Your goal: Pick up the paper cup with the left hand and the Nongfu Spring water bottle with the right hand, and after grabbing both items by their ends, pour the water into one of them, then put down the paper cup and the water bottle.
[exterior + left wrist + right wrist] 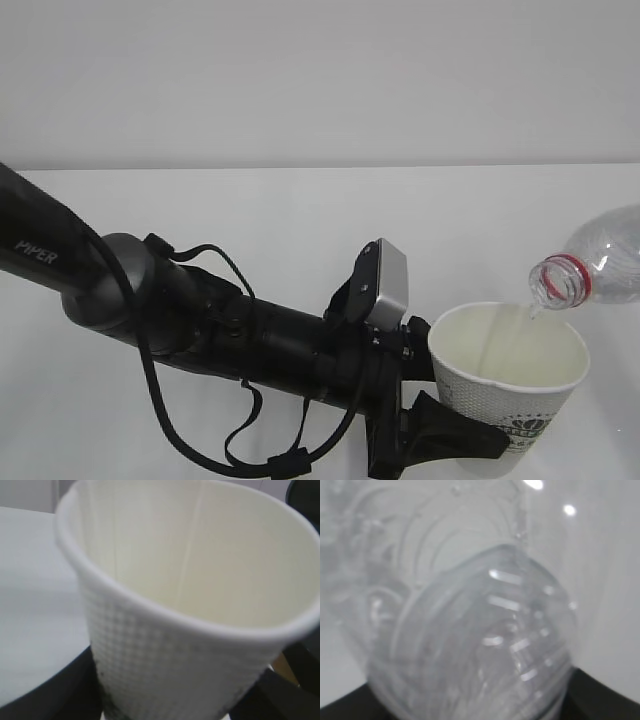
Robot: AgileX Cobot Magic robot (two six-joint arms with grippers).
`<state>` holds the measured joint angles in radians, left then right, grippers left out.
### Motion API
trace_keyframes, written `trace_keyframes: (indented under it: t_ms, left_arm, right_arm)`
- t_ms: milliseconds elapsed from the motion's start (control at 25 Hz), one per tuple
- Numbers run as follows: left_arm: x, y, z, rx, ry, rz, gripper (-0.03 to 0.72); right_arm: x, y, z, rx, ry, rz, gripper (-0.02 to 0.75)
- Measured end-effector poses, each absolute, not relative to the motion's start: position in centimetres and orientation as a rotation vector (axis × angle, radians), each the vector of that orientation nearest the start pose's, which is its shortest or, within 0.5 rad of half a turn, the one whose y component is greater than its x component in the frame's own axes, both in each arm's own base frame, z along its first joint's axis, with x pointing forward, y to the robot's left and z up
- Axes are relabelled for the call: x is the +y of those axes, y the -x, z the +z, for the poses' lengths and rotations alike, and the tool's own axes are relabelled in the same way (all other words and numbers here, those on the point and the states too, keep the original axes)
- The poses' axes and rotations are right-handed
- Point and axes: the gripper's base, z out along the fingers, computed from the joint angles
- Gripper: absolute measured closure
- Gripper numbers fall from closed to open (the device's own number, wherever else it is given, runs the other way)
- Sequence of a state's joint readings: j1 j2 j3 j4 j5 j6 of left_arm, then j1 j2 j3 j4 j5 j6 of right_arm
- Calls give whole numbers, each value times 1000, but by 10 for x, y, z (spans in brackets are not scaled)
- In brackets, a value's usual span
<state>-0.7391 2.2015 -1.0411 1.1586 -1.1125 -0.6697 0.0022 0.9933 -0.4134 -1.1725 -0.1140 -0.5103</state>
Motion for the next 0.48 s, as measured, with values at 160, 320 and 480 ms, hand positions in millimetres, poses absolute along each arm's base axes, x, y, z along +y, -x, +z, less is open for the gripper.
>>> trace_keyframes:
  t_ms: [160,320,480]
  left_arm:
    - [-314,-234,99,1453,-1401,-1337,202]
    - [-314,-234,99,1453,-1401,-1337,202]
    - [-314,-234,99,1453,-1401,-1337,202]
  right_arm:
    - [10,-191,242,1377,1654,-932,316]
    - [10,-191,242,1376,1656,-933,316]
    - [10,-191,242,1376,1656,-933,316]
